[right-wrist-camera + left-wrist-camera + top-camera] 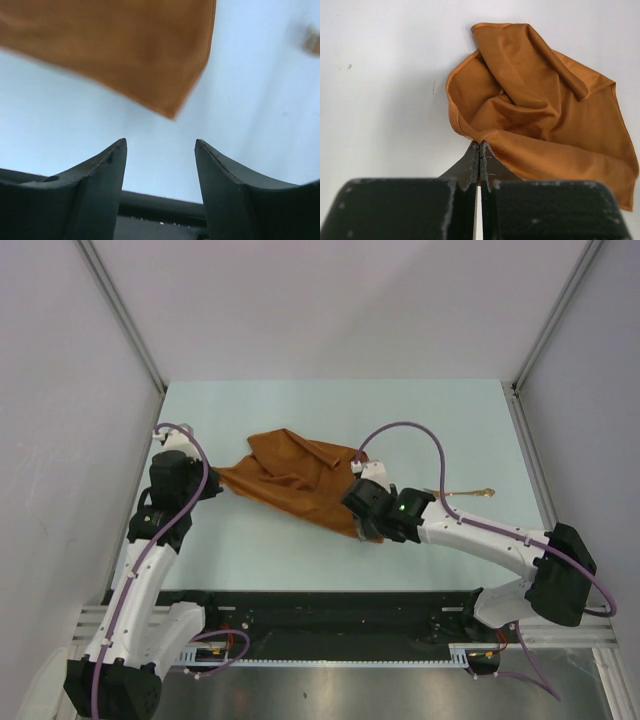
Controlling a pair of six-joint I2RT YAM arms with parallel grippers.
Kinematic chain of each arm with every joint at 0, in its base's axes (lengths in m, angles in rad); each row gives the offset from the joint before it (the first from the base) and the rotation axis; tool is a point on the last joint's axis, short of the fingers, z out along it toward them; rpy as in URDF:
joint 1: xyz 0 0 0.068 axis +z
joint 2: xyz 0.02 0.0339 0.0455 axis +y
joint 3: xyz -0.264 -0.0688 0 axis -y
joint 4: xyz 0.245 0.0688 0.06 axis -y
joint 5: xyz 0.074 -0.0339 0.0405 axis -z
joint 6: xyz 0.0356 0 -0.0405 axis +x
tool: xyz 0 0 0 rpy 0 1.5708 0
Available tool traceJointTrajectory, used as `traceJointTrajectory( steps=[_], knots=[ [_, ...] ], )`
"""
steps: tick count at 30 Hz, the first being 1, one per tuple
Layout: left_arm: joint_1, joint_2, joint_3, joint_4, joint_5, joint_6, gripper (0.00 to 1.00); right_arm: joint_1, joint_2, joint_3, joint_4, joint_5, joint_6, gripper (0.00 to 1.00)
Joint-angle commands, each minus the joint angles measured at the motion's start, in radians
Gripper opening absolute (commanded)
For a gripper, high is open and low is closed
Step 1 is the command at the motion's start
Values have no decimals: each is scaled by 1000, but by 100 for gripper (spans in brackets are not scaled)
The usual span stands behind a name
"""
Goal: Fold the napkin, place the utensils inside, and roll it up
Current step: Flatten the napkin out
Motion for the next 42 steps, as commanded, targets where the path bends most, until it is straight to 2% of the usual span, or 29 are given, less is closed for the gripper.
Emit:
traceJointTrajectory(
  steps=[1,7,13,25,37,40,41,42],
  knots=[
    [11,-17,-5,17,9,6,0,1,-12,-128,75,-127,94,63],
    [9,-14,-6,19,17,8,1,-9,86,-180,135,-117,133,61],
    [11,-10,-6,19,23,8,0,-98,130,-220,290,-203,102,55],
    [11,-2,-6,20,32,6,0,-124,279,-163,294,-160,94,51],
    [11,-7,-6,20,31,8,1,-149,293,-212,274,-206,142,34],
    [11,-5,-6,20,31,8,1,-160,294,-240,301,-233,143,25],
    [11,-5,-6,20,31,8,0,-160,291,-242,301,-230,140,14],
    [11,-5,-6,20,28,8,0,-161,288,-239,292,-226,137,9]
  ],
)
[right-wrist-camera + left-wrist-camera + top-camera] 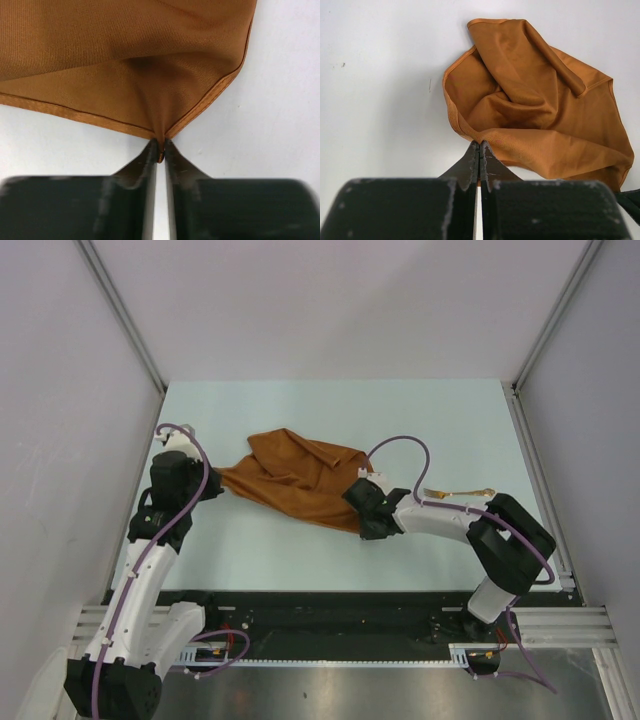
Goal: Fold the napkin, place the utensils inside, and roll it up
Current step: Flatten the napkin out
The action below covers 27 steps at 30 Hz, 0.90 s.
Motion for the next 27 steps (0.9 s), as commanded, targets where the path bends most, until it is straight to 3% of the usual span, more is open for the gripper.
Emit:
traceJointTrajectory(
  steps=[1,7,12,16,21,23,24,25,27],
  knots=[
    [10,-8,-1,20,0,8,0,-13,22,-45,-40,1,7,3],
    [10,-2,53,26,-71,17,1,-10,-96,115,-222,140,-70,0],
    [10,3,281,-3,-79,-24,0,2,-254,362,-374,311,-204,0],
    [10,0,433,-12,-88,-42,0,45,-378,538,-361,443,-352,0],
    [10,-34,646,-29,-59,-46,0,235,-472,735,-230,601,-599,0],
    [10,-31,727,-75,-55,-38,1,310,-475,822,-145,720,-738,0],
    [10,-26,805,-95,-58,-29,0,411,-477,841,-99,774,-801,0],
    [12,-25,844,-110,-61,-24,0,460,-480,852,-39,884,-946,0],
    [12,-21,945,-161,-81,-7,1,630,-490,820,308,1001,-1202,0]
  ],
)
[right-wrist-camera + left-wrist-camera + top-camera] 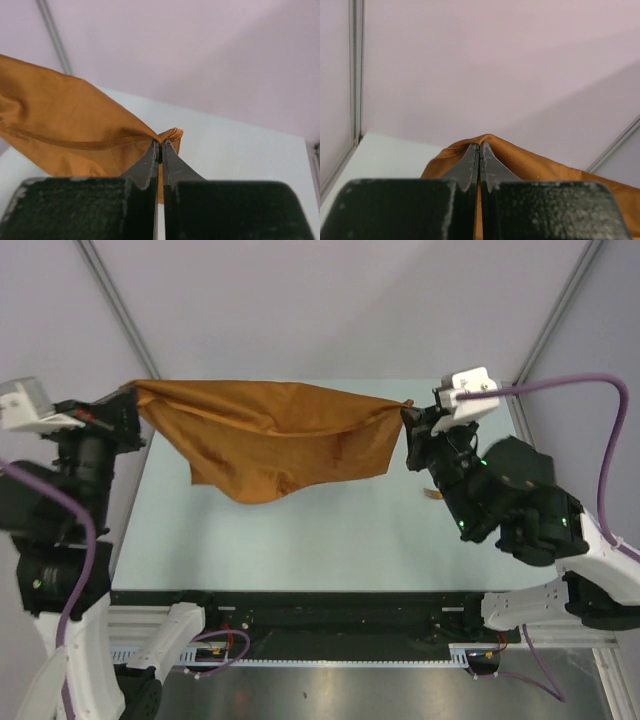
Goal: Fold the napkin, place the utensils inside, and roll it up
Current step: Flatten the napkin out
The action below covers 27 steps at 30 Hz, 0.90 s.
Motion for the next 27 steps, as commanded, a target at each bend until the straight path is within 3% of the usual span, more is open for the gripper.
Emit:
traceJointTrajectory(
  steps=[1,2,3,5,6,7,9,10,11,12,13,19,20,22,23,24,25,26,27],
  knots=[
    [8,-6,208,-82,-25,25,0,273,4,-41,611,398,-645,0],
    [10,-5,233,-108,-31,32,0,309,8,-90,986,414,-980,0],
    [10,4,278,-118,-35,34,0,336,20,-91,1111,418,-1086,0],
    [8,18,303,-125,-36,39,0,353,73,-48,1214,415,-1199,0],
    [8,34,296,-120,-40,39,0,325,85,-42,1199,383,-1175,0],
    [8,46,282,-116,-42,39,0,301,88,-37,1088,359,-1126,0],
    [8,73,210,-94,-46,34,0,195,85,7,853,244,-794,0],
    [8,98,175,-85,-63,28,0,32,94,44,515,174,-642,0],
    [8,112,100,-71,-72,26,0,-63,102,77,367,83,-336,0],
    [10,123,63,-44,-78,26,0,-157,111,108,270,-114,-243,0],
    [8,144,28,-24,-100,25,0,-325,132,96,193,-193,-177,0],
    [59,314,-169,128,-92,-13,1,-707,295,-69,238,-670,60,0],
    [80,401,-192,150,-73,-20,0,-792,377,-80,256,-721,81,0],
    [112,499,-198,202,-34,-32,0,-857,486,-62,283,-850,120,0],
    [131,625,-183,217,36,-29,0,-897,542,-47,289,-914,125,0],
    [137,688,-163,227,64,-29,1,-917,674,-18,292,-941,128,0],
    [143,768,-134,230,81,-27,8,-933,742,18,286,-973,138,0],
    [146,838,-50,213,110,-23,35,-946,814,130,269,-1041,144,3],
    [146,977,4,187,141,-21,53,-975,973,200,245,-1083,154,27]
  ],
)
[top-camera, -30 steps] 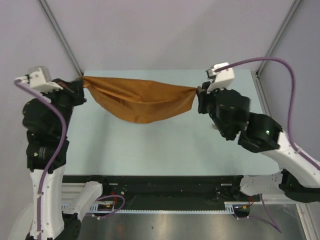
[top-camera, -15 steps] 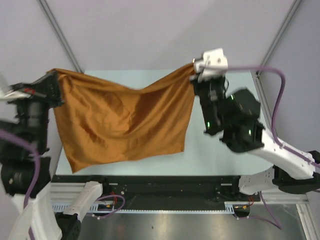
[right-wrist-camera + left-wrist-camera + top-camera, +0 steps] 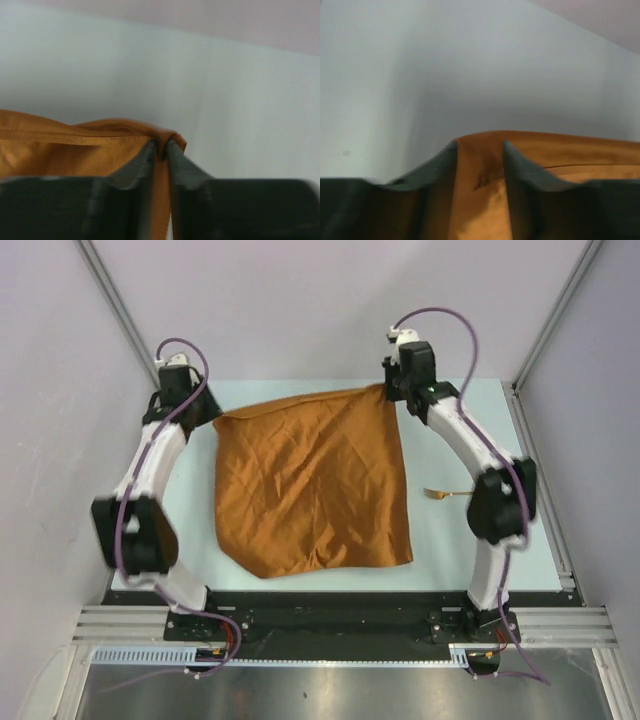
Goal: Fold the napkin, place the utensils inside, and roll it up
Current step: Flatten the napkin out
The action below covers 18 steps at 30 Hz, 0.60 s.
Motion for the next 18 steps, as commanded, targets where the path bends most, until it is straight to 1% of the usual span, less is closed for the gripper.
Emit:
traceJointTrajectory(
  steps=[1,2,3,4,5,6,8,9,10,11,12,13,14,15,16,18],
  knots=[
    [40,313,232,-10,105,-3,70,-95,387,287,-136,-313,100,44],
    [40,361,366,-103,111,-3,85,-109,470,473,-176,-385,116,56],
    [38,412,407,-117,119,-6,89,-119,531,557,-221,-401,120,64],
    [40,420,435,-122,116,-17,94,-121,632,654,-314,-407,119,65],
    [40,415,465,-120,117,-20,100,-121,657,714,-347,-407,113,74],
    [38,406,484,-137,114,-19,100,-121,667,754,-361,-406,111,76],
    [40,394,539,-171,107,-2,100,-119,600,689,-332,-407,125,76],
    [40,385,547,-195,108,6,100,-119,548,541,-298,-412,134,77],
    [38,360,551,-205,116,17,100,-118,453,467,-225,-418,145,84],
    [40,345,532,-208,120,21,100,-112,397,382,-192,-430,152,85],
    [38,328,510,-200,128,24,100,-109,354,255,-146,-432,174,85],
    [38,296,481,-193,142,26,100,-95,317,195,-135,-426,185,85],
    [38,282,416,-183,153,24,100,-86,252,150,-134,-403,195,85],
    [35,271,383,-179,163,26,100,-77,228,113,-153,-387,215,85],
    [32,263,357,-194,172,40,100,-64,204,48,-170,-370,228,84],
    [21,239,294,-220,194,70,100,-21,136,-25,-206,-334,241,81]
  ],
)
